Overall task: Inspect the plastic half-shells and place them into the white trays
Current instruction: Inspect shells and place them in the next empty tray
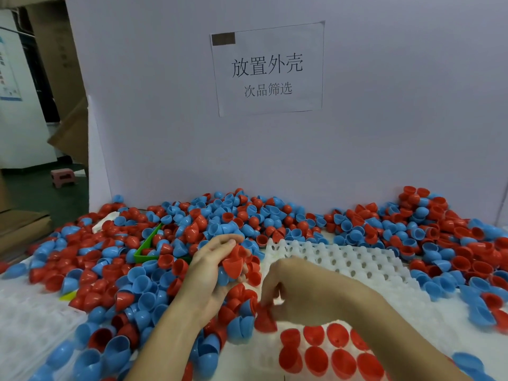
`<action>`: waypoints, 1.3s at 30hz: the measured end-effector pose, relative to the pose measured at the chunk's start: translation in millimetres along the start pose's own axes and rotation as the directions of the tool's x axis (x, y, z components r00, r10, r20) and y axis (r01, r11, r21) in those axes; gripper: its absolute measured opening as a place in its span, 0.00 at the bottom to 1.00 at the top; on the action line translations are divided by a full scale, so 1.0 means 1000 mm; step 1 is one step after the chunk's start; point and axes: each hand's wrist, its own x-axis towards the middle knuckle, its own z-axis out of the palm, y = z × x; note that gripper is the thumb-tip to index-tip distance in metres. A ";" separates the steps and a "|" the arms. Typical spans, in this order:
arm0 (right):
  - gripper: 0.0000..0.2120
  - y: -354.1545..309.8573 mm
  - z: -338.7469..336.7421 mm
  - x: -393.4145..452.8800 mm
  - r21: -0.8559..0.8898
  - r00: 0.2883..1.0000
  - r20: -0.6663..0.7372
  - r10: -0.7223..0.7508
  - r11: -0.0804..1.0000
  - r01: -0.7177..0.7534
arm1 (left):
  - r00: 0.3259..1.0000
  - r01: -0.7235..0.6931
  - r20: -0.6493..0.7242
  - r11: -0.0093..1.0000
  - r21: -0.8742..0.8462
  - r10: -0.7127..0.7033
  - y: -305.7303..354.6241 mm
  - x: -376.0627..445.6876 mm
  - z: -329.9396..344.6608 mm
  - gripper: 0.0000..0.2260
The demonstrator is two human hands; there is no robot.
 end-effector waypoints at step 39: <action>0.13 0.021 -0.006 0.020 0.641 0.772 -0.591 0.234 0.718 0.273 | 0.877 0.346 0.421 0.913 -0.218 -0.232 0.004 -0.013 0.014 0.09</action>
